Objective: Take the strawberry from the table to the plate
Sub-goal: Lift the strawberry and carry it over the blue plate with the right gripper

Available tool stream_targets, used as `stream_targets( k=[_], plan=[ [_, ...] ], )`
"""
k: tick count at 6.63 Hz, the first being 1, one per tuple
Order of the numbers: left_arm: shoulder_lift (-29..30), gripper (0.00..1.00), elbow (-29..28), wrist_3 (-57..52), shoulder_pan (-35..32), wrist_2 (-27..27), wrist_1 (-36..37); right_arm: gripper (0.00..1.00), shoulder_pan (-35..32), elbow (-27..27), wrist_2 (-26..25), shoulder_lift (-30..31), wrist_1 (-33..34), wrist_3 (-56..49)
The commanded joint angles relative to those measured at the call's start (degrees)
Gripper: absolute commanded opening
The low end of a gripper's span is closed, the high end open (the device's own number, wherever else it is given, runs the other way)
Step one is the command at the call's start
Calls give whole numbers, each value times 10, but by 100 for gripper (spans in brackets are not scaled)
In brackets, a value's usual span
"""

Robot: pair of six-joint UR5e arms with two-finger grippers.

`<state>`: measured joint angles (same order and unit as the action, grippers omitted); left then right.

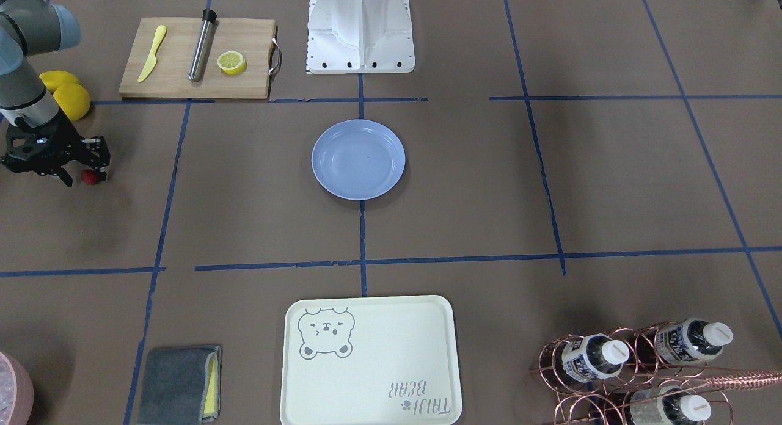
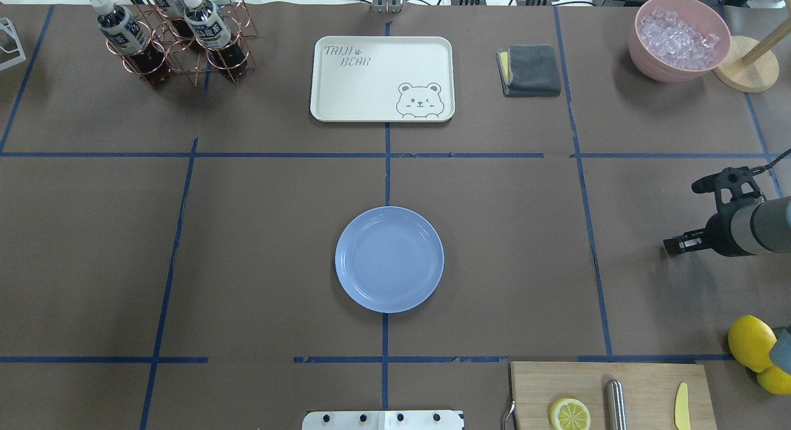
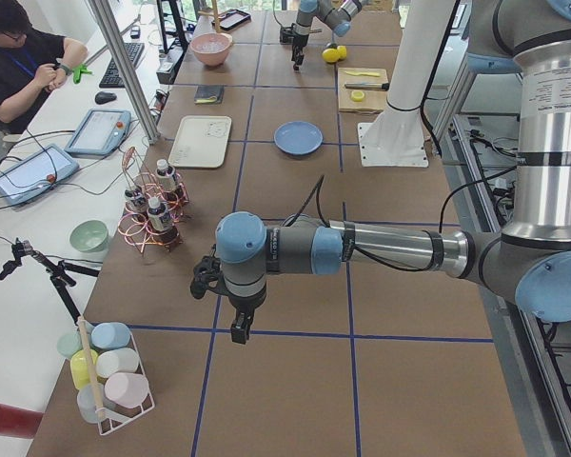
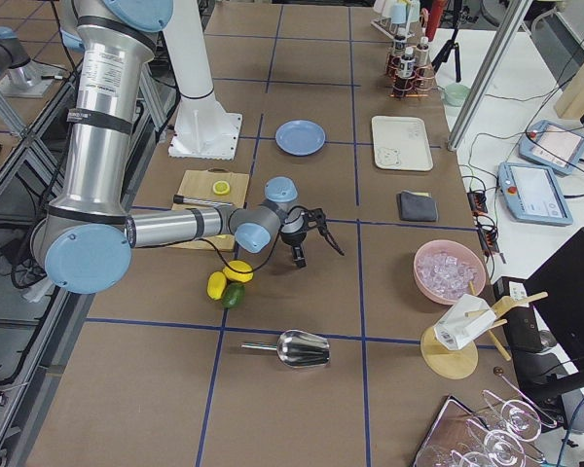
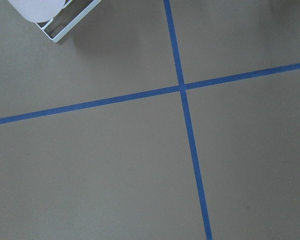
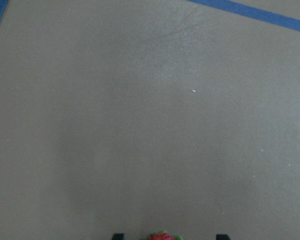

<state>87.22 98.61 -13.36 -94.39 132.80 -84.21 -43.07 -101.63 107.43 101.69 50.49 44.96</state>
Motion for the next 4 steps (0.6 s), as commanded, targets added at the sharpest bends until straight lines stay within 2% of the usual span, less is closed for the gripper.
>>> stream_targets(
  k=[1, 2, 4],
  plan=[
    [0, 100, 1, 0, 0, -1, 0, 0, 0, -3, 2, -1, 0, 6],
    [0, 100, 0, 0, 0, -1, 0, 0, 1, -13, 5, -6, -1, 18],
    [-1, 100, 0, 0, 0, -1, 0, 0, 24, -29, 11, -105, 15, 115]
  ],
)
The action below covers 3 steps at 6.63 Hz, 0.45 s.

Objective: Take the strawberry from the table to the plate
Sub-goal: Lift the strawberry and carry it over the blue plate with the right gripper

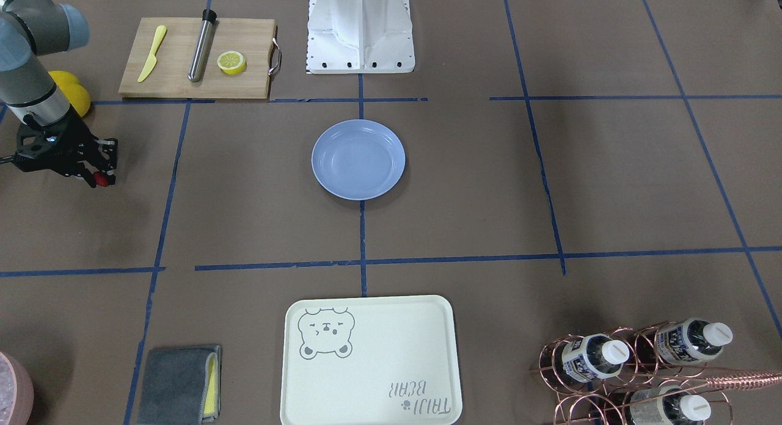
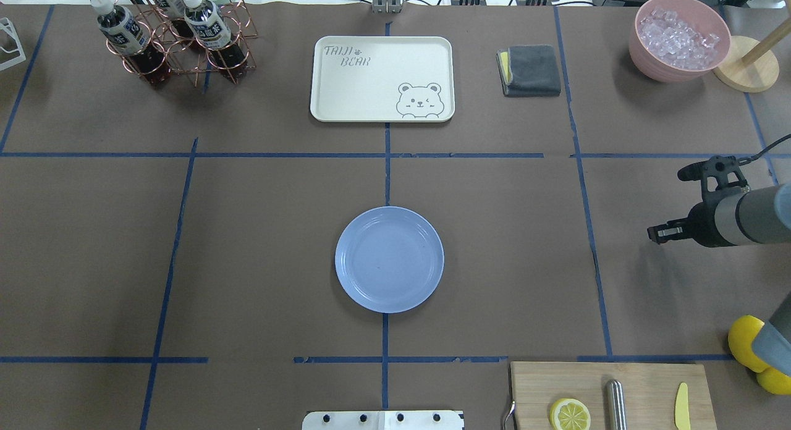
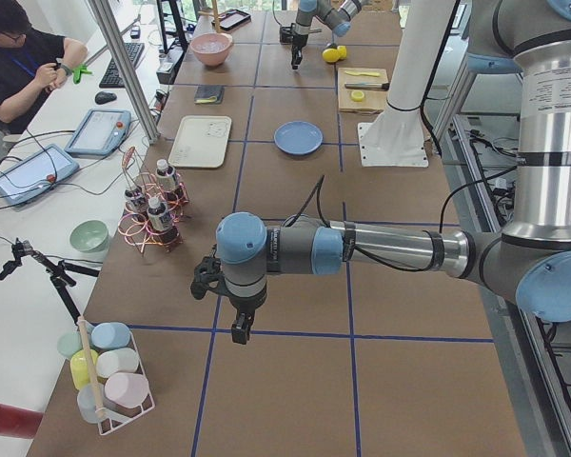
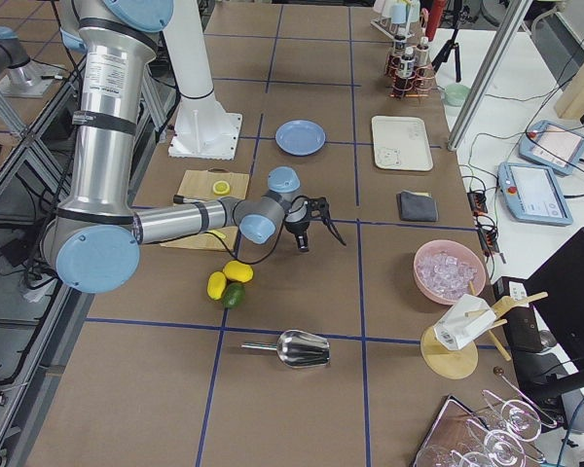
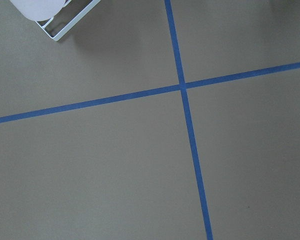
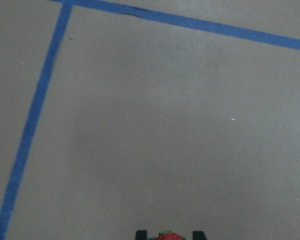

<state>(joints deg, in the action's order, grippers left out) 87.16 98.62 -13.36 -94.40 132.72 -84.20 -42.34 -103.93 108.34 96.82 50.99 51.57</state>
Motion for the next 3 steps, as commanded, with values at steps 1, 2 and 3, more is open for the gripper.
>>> stream_targets(
  k=[1, 2, 3],
  plan=[
    [-1, 100, 0, 0, 0, 1, 0, 0, 35, -8, -1, -149, 99, 102],
    [-1, 100, 1, 0, 0, 1, 0, 0, 56, -8, -8, -232, 190, 126],
    [-1, 100, 1, 0, 0, 1, 0, 0, 86, -7, -26, -299, 248, 164]
  ],
)
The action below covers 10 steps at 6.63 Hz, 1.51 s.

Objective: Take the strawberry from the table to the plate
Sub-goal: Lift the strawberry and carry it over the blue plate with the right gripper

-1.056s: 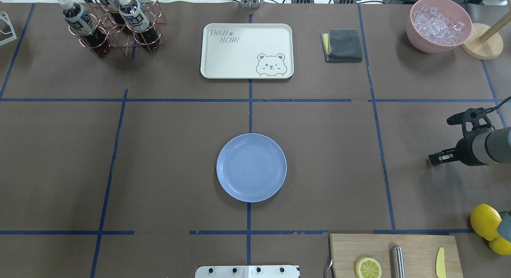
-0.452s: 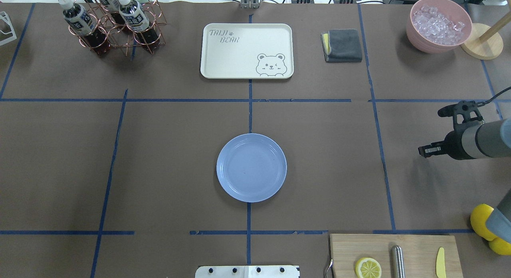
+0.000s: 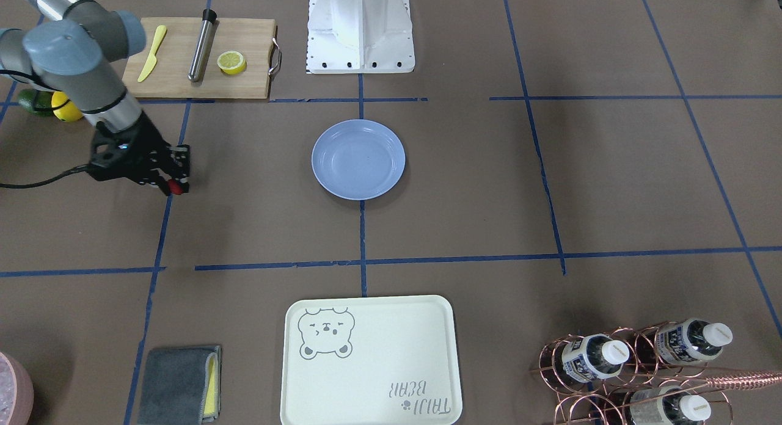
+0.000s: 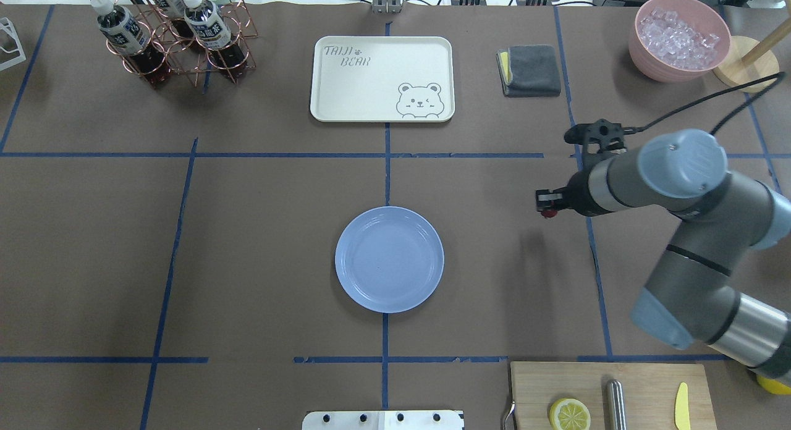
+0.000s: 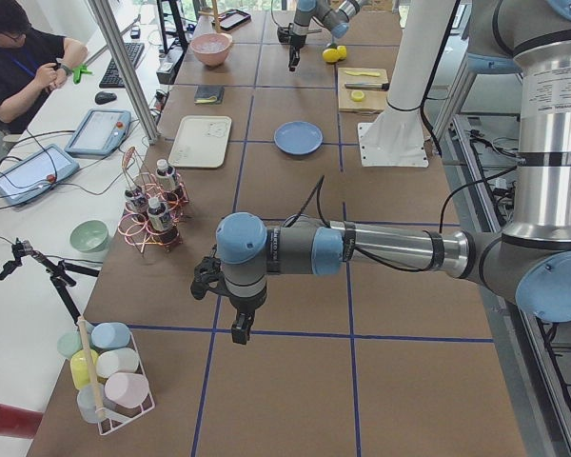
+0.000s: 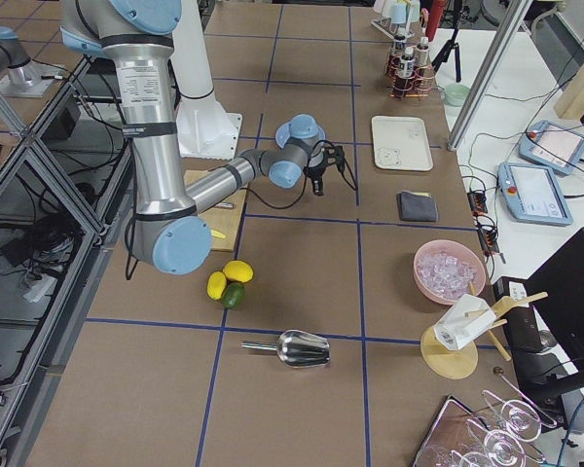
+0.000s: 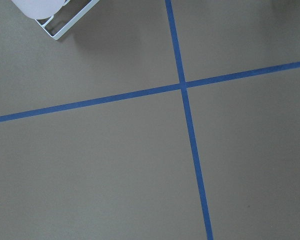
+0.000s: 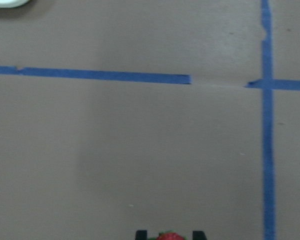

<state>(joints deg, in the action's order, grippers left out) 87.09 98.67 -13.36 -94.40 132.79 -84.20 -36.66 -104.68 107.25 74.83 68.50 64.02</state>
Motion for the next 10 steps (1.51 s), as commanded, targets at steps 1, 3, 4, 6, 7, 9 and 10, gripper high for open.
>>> stream_targets(
  k=[1, 3, 4, 6, 7, 9, 10],
  plan=[
    [1, 100, 1, 0, 0, 0, 0, 0, 58, 7, -40, -145, 141, 70],
    [1, 100, 5, 0, 0, 0, 0, 0, 107, 65, -92, -234, 196, 120],
    [1, 100, 6, 0, 0, 0, 0, 0, 120, 143, -113, -293, 195, 143],
    [1, 100, 8, 0, 0, 0, 0, 0, 155, 180, -125, -309, 197, 155],
    [1, 100, 8, 0, 0, 0, 0, 0, 160, 180, -128, -310, 213, 156],
    [1, 100, 8, 0, 1, 0, -1, 0, 160, 178, -128, -311, 235, 156],
    [1, 100, 8, 0, 1, 0, -1, 0, 160, 178, -128, -311, 238, 156]
  ],
)
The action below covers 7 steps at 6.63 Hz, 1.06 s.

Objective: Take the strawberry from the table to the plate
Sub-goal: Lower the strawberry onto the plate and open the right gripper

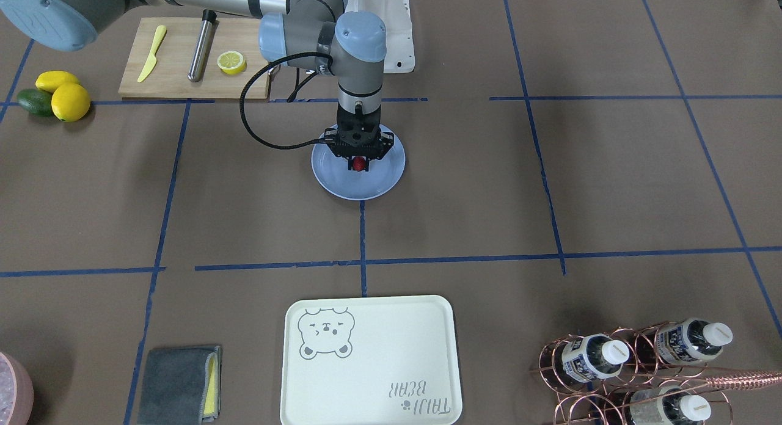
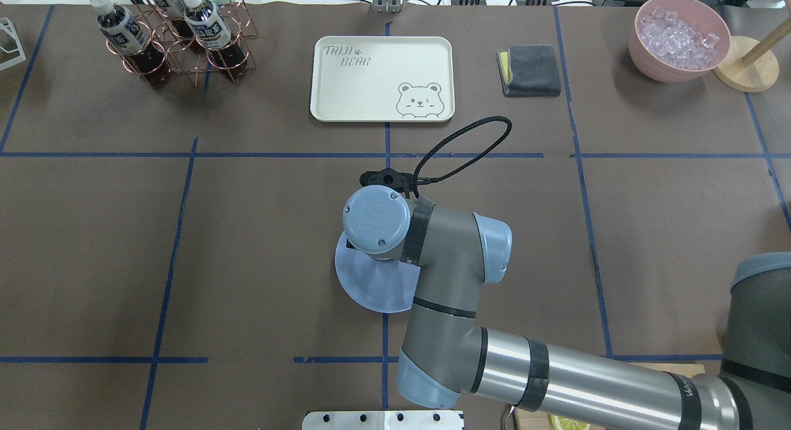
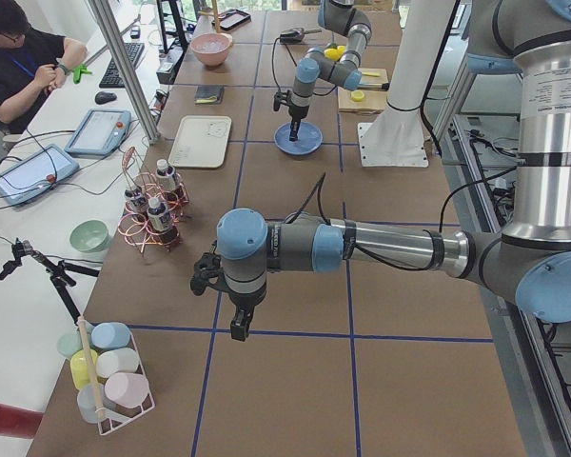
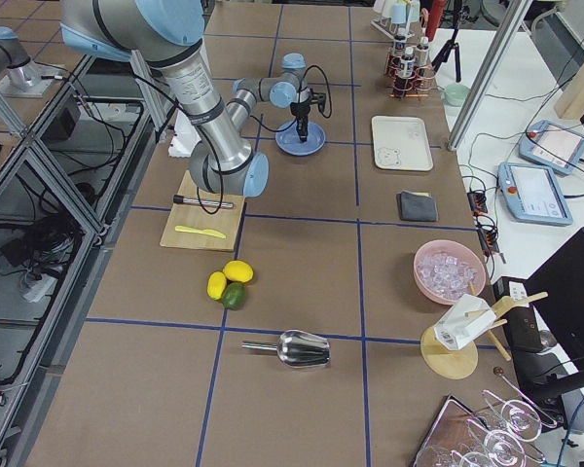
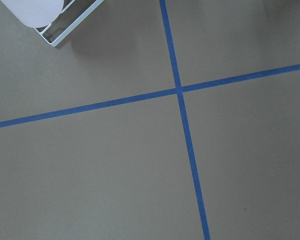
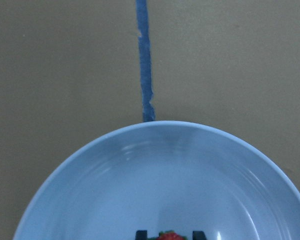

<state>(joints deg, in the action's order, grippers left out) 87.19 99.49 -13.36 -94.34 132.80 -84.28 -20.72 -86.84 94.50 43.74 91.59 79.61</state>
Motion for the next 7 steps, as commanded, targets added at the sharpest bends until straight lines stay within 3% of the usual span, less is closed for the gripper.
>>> stream_targets(
  k=[1, 3, 4, 5, 6, 7],
  plan=[
    [0, 100, -1, 0, 0, 0, 0, 0, 2, -1, 0, 1, 7, 0],
    [0, 100, -1, 0, -1, 0, 0, 0, 2, -1, 0, -1, 7, 0],
    [0, 100, -2, 0, 0, 0, 0, 18, 2, 0, -1, -1, 6, -1],
    [0, 100, -1, 0, 0, 0, 0, 83, 6, 0, -12, 0, 6, -2],
    [0, 100, -1, 0, -1, 0, 0, 100, 12, 2, -33, 0, 5, -4],
    [0, 100, -1, 0, 0, 0, 0, 100, 12, 1, -32, -1, 4, -6]
  ],
)
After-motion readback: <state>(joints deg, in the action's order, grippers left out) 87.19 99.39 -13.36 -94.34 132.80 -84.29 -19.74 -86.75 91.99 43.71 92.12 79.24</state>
